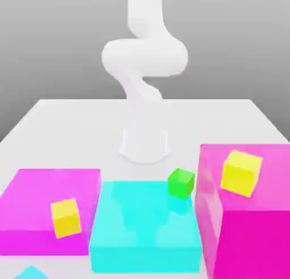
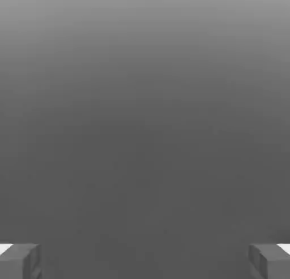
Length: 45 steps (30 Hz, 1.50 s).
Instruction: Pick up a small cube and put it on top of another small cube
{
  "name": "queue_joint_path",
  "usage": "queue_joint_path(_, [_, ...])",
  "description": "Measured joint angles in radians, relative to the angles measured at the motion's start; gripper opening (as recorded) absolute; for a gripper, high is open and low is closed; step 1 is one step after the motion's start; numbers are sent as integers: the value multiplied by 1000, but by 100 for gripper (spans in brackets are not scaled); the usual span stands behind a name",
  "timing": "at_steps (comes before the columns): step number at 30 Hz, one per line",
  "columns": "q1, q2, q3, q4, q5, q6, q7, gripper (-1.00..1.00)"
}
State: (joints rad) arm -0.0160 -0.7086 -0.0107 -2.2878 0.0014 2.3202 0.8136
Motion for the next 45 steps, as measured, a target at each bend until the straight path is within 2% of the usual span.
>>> queue_joint_path(20, [-125, 731, -111, 97, 52, 163, 79, 0])
queue_joint_path(31, [-206, 1133, -139, 151, 119, 253, 95, 0])
queue_joint_path(35, [-232, 1278, -116, 181, 149, 349, 79, 0])
queue_joint_path(36, [-236, 1299, -112, 186, 153, 365, 76, -100])
queue_joint_path(42, [-237, 1310, -109, 188, 156, 373, 73, -100])
queue_joint_path(45, [-225, 1243, -125, 173, 144, 321, 82, -100])
